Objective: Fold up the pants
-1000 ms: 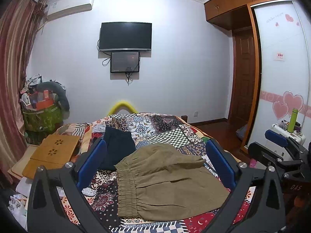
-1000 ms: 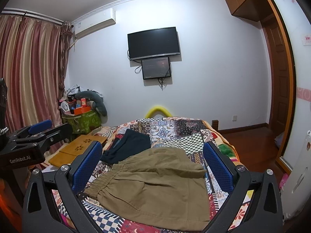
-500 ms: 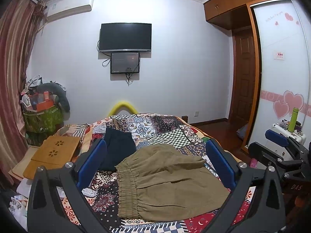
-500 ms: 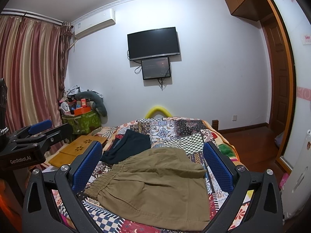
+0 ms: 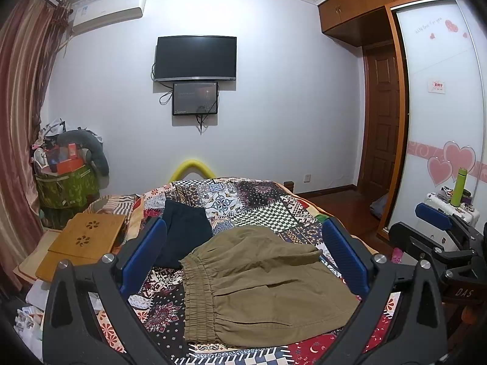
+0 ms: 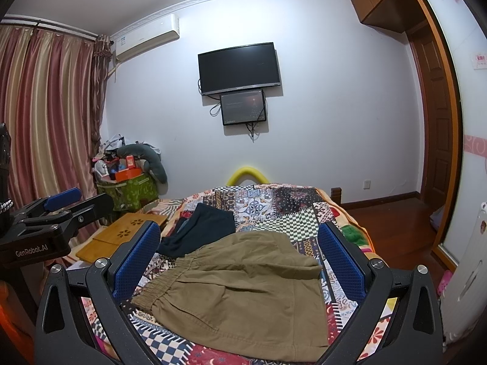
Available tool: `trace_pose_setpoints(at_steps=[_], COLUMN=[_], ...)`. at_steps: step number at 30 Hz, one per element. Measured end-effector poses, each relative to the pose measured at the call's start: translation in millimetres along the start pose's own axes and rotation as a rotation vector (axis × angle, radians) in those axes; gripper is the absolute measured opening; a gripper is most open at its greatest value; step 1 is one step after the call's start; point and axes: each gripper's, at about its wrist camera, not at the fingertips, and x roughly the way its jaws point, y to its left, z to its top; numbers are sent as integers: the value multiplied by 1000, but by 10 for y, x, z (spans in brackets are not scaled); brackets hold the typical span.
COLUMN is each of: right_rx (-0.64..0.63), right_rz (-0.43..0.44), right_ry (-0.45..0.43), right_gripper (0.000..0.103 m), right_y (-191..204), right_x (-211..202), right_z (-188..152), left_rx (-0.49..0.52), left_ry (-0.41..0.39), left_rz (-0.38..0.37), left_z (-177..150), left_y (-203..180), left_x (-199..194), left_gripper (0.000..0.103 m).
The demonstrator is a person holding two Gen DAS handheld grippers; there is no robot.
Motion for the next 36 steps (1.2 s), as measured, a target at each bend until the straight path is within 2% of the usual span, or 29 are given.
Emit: trace_pose_setpoints(at_steps=[27, 31, 36], right_rx=[17, 27, 47], right_rz=[-8, -11, -42], right_ry=[10, 36, 107], right_gripper=[103, 103, 103], right_y=[2, -35, -201], right_x=[23, 116, 357], right_z=[-16, -53, -163], left_rx=[-1, 0, -12], left_ry=[17, 44, 133], left_rz=[-4, 6, 38], left_z=[8, -14, -98], left_y=[10, 39, 188], left_x=[69, 212, 605], left_gripper=[103, 103, 103])
